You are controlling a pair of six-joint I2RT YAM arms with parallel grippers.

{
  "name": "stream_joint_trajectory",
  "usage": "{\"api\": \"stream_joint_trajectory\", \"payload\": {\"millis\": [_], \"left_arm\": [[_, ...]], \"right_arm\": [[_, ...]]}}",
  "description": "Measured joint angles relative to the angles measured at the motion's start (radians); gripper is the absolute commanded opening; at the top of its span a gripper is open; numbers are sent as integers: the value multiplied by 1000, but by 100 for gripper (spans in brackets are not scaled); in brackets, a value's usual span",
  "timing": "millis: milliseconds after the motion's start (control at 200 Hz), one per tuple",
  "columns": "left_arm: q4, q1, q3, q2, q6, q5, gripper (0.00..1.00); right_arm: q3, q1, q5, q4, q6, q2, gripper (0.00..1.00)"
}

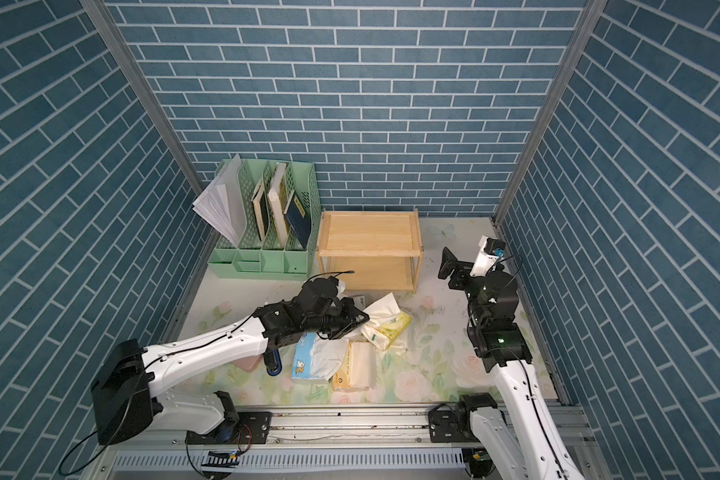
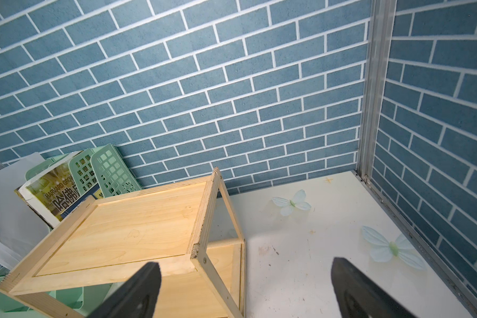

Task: Remove the tissue boxes from the shelf
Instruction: Place the box of tissues at the center of the board.

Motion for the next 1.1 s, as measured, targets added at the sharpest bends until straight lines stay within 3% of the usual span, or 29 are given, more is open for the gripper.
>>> {"api": "stream_joint_trajectory", "payload": {"millis": [250, 445, 745, 1100], "left_arm": [[-96, -62, -38, 21, -32, 72, 0], [-105, -82, -45, 76, -62, 52, 0], [-52, -125, -51, 87, -175, -117, 0], [99, -247, -63, 182, -295, -357, 0]], "right_arm": [[0, 0, -2, 0, 0, -10, 100], [0, -2, -1, 0, 0, -10, 100], [0, -3, 0, 0, 0, -2, 100], [-13, -3, -1, -7, 0, -3, 100]]}}
